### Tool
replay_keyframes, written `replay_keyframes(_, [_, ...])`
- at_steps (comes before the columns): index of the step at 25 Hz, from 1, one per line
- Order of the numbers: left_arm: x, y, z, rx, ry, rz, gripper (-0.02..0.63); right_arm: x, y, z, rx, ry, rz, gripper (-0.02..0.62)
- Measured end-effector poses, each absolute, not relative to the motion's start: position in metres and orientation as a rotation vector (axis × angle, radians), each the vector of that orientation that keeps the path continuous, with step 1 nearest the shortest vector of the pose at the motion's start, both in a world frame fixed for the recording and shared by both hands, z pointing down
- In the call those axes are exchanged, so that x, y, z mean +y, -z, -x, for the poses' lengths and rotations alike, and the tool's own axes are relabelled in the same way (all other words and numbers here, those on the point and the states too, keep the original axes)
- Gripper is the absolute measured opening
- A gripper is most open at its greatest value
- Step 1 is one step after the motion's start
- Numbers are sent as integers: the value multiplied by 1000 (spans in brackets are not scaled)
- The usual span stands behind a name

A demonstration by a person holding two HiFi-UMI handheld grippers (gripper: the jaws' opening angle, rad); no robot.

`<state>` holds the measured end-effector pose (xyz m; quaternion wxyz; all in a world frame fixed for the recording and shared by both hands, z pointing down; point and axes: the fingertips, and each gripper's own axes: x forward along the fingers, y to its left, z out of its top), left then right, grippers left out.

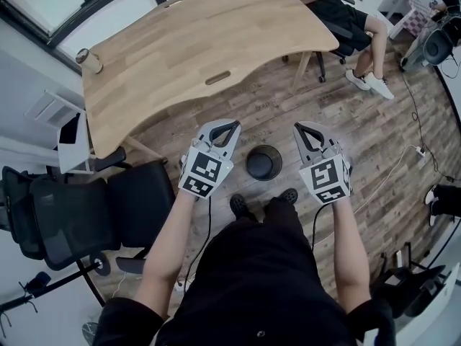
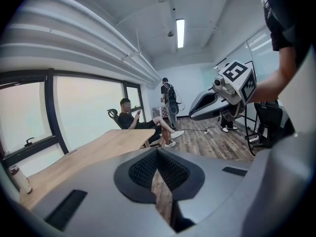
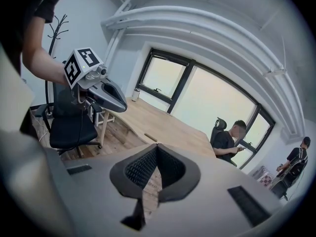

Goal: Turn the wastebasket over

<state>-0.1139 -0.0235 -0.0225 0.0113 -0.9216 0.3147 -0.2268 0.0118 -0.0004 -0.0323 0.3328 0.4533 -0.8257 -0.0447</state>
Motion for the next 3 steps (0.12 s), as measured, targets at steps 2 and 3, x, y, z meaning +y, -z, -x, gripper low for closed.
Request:
replay_keyframes(2, [-23,22,115,985,707,2877,17,0,32,-12,-2156,120,-1185,32])
replay_keyframes(3, [-22,21,115,988,707,2878,17,0,32,-12,-2155,122,-1184,32])
